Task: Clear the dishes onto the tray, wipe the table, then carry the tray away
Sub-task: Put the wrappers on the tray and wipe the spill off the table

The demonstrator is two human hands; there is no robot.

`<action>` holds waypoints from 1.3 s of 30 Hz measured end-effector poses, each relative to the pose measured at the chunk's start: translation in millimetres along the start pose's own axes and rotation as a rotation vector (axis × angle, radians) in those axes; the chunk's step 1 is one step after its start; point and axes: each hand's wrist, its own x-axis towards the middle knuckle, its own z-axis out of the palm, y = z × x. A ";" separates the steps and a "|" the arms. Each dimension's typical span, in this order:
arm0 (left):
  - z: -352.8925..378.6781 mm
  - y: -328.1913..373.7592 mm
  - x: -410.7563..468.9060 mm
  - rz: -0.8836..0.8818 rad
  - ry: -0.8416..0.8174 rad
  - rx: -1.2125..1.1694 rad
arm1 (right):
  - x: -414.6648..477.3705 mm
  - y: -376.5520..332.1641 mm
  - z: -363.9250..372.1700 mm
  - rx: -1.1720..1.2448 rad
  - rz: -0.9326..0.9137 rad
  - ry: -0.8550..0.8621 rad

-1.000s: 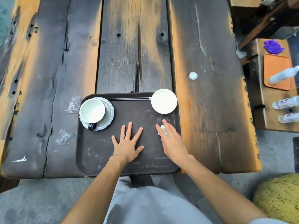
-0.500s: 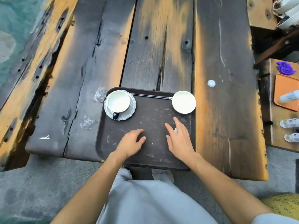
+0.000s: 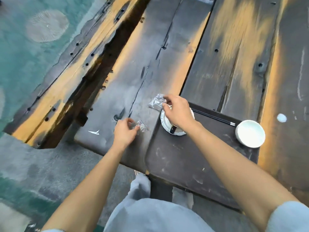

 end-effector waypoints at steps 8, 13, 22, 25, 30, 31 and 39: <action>17.7 -13.7 29.8 -0.026 -0.142 0.081 | 90.3 1.2 35.8 -0.417 0.029 -0.349; 20.3 -18.3 35.0 0.020 -0.113 0.096 | 100.4 0.5 46.2 -0.517 0.035 -0.382; 1.4 -24.0 25.1 -0.042 -0.086 -0.167 | 98.4 -4.7 41.7 -0.365 0.104 -0.291; -0.1 -22.0 13.1 -0.026 -0.111 -0.199 | 73.8 -13.0 29.8 -0.131 0.172 -0.163; 6.0 -18.6 -13.0 0.013 -0.170 -0.248 | 4.5 -19.4 4.5 0.365 0.325 -0.009; 8.4 -17.9 -18.6 0.031 -0.167 -0.227 | -13.5 -17.3 -0.5 0.453 0.341 -0.005; 43.7 -6.0 -63.4 0.240 -0.209 0.025 | -145.0 32.7 -6.0 0.660 0.536 0.044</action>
